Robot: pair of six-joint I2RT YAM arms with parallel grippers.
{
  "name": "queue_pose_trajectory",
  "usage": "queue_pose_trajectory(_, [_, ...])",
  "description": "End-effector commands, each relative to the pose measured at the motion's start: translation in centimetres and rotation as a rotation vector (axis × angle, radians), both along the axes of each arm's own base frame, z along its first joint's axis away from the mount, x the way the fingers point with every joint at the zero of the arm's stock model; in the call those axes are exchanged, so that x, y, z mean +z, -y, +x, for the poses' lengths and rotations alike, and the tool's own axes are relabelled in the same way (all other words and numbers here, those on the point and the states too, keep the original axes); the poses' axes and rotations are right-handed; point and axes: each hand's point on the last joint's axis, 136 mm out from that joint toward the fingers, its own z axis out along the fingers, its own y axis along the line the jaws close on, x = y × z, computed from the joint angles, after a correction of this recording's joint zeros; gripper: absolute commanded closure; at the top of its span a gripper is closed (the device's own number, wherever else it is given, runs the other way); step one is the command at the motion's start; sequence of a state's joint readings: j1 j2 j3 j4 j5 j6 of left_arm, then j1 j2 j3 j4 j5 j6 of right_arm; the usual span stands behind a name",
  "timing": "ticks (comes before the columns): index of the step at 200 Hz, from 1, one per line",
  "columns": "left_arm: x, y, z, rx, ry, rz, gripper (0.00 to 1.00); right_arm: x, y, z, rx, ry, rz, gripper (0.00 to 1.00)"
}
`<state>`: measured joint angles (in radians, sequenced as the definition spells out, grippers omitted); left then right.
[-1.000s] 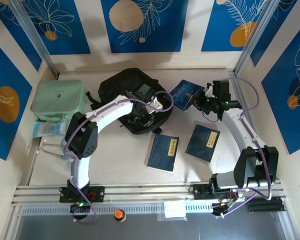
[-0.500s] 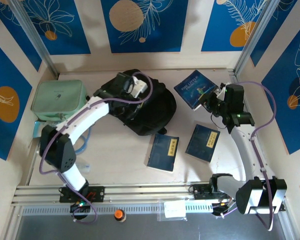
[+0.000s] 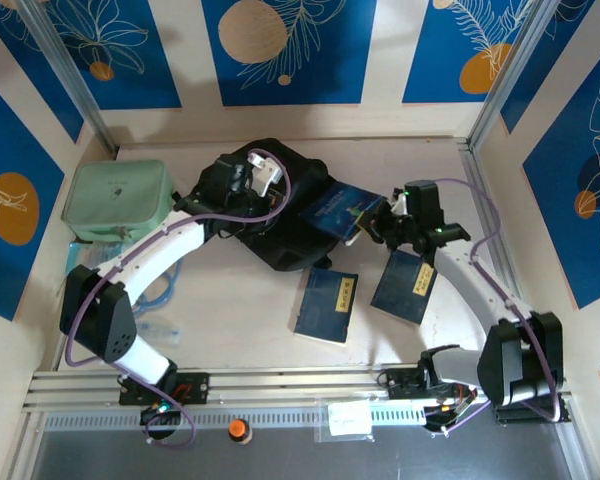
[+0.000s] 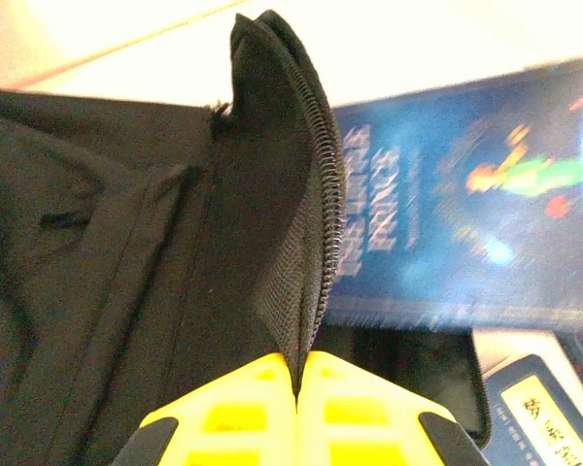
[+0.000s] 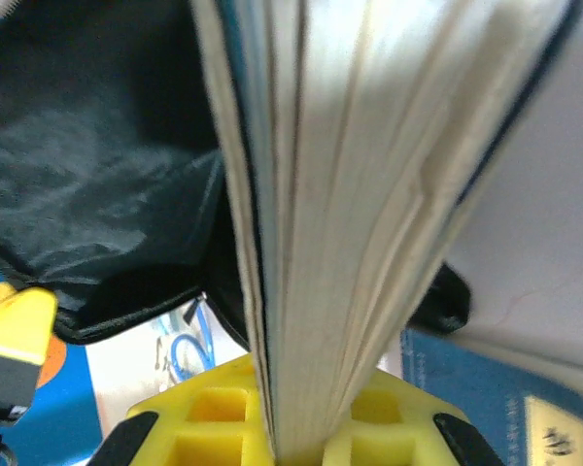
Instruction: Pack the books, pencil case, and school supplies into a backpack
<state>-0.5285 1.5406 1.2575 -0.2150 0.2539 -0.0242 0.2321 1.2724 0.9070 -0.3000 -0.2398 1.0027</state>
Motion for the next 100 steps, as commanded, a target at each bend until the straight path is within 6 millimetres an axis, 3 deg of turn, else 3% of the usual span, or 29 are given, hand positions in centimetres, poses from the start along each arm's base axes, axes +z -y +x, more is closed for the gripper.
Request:
queue_pose_trajectory(1, [4.9, 1.7, -1.1, -0.123, 0.157, -0.113, 1.00, 2.3, -3.0, 1.3, 0.026, -0.002, 0.090, 1.00])
queue_pose_trajectory(17, [5.7, 1.9, -1.7, -0.155, 0.190, -0.133, 1.00, 1.9, -4.7, 2.0, 0.053, -0.021, 0.114, 1.00])
queue_pose_trajectory(49, [6.4, 2.1, -2.4, -0.191, 0.219, -0.144, 1.00, 4.0, -7.5, 4.4, 0.109, 0.106, 0.269, 1.00])
queue_pose_trajectory(71, [6.5, 1.9, -2.7, -0.196, 0.224, -0.137, 1.00, 5.4, -8.0, 5.2, 0.107, 0.188, 0.318, 1.00])
queue_pose_trajectory(100, [6.5, 1.9, -3.0, -0.204, 0.231, -0.140, 1.00, 5.0, -8.4, 5.7, 0.102, 0.220, 0.300, 1.00])
